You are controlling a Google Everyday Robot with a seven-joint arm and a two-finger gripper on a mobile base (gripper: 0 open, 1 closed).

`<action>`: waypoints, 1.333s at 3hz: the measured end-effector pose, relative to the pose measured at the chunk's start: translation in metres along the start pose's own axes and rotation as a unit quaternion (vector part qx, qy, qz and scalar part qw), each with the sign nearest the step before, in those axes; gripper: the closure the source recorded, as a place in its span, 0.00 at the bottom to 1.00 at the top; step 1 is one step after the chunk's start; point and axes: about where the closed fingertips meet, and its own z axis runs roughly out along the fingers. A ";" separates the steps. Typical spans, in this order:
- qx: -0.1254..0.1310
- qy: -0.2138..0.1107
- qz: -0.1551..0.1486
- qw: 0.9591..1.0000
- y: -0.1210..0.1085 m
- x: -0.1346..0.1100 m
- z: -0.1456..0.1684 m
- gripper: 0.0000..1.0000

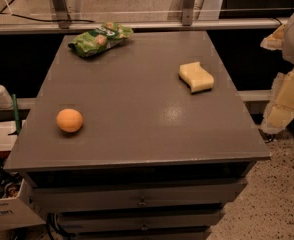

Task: Pick sponge

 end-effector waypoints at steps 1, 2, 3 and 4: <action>0.012 -0.035 0.015 0.999 -0.017 -0.001 0.027 0.00; 0.028 -0.073 0.039 0.996 -0.049 -0.008 0.059 0.00; 0.044 -0.107 0.065 0.991 -0.088 -0.018 0.090 0.00; 0.048 -0.131 0.084 0.987 -0.120 -0.029 0.121 0.00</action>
Offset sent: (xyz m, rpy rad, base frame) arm 0.1201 0.0025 -0.0673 0.2527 -0.1431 -0.0996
